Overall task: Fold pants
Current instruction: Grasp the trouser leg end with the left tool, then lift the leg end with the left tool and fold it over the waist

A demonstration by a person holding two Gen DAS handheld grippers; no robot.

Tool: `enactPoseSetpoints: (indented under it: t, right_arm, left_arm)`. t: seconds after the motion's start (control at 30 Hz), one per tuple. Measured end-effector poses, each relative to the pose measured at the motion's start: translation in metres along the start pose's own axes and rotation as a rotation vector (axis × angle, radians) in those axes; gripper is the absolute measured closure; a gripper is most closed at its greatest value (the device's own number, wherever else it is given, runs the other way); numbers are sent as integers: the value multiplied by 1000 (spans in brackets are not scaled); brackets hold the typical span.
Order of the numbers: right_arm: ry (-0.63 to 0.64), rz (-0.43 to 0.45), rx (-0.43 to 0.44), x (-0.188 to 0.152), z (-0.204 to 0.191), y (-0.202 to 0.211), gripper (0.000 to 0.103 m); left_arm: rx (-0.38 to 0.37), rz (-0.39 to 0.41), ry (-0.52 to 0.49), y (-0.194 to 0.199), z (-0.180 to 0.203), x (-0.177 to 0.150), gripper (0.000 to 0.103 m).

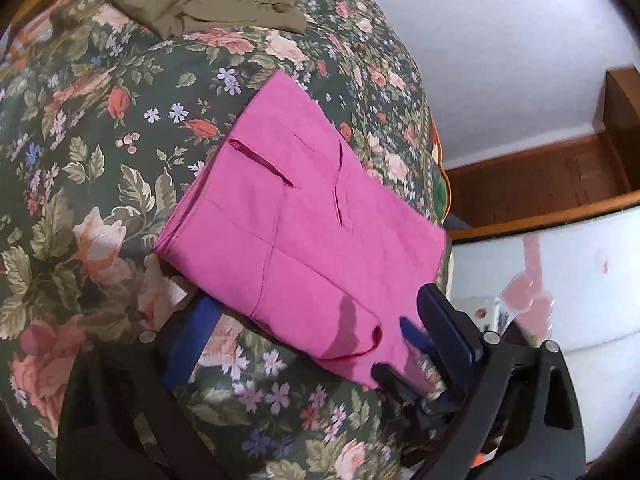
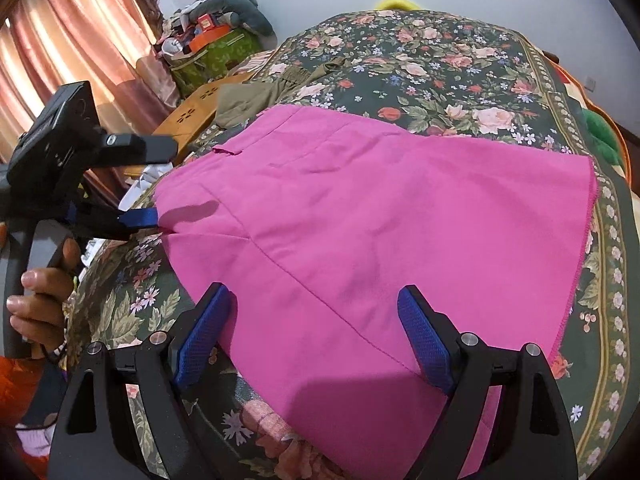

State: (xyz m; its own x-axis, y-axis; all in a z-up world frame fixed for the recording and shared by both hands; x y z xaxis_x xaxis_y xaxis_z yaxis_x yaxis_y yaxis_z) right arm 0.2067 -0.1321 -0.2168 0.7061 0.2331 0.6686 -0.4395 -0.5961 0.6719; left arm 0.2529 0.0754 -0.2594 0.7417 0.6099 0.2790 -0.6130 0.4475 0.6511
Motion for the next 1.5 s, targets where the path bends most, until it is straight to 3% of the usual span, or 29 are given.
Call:
enactPoseSetpoints:
  t: [0.07, 0.13, 0.17, 0.2, 0.3, 0.57, 0.93, 1.03, 1.3, 1.5]
  right_arm:
    - [-1, 1, -3, -1, -1, 1, 20]
    - [-4, 1, -4, -1, -1, 2, 20]
    - [-6, 1, -3, -1, 0, 2, 20]
    - [-9, 1, -2, -2, 1, 2, 19]
    - [-18, 0, 2, -2, 2, 3, 19]
    - [-40, 10, 5, -5, 4, 11, 19]
    - [-44, 16, -10, -11, 6, 17, 20]
    - [-52, 15, -13, -10, 8, 16, 20]
    - [-72, 13, -9, -10, 9, 17, 20]
    - [-107, 108, -53, 11, 23, 30, 20]
  left_arm:
    - [4, 9, 20, -2, -2, 5, 14]
    - [43, 13, 4, -5, -3, 8, 44]
    - [74, 14, -5, -9, -4, 9, 52]
    - [102, 16, -11, -12, -6, 10, 70]
    - [135, 31, -29, -16, -8, 11, 81]
    - [277, 171, -290, 15, 11, 0, 91]
    - [672, 484, -741, 97, 22, -34, 92]
    - [736, 559, -854, 101, 36, -41, 93]
    - [622, 594, -991, 90, 87, -45, 93]
    - [548, 587, -1118, 75, 126, -56, 93]
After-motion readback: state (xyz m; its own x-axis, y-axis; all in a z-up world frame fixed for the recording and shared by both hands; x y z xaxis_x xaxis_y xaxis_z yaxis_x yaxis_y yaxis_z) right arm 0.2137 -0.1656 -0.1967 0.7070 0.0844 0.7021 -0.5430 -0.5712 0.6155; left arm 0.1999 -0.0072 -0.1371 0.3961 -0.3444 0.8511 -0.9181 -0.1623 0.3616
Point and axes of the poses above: each gripper's, at about its wrist camera, not at the fingertips, and y roughly against the way its jaws point, z to its right, x to its top, the point moved 3 cm from there along -y, roughly the way its jaws point, and after that the axes turned 11 degrees about z, right-handed, at the moved point
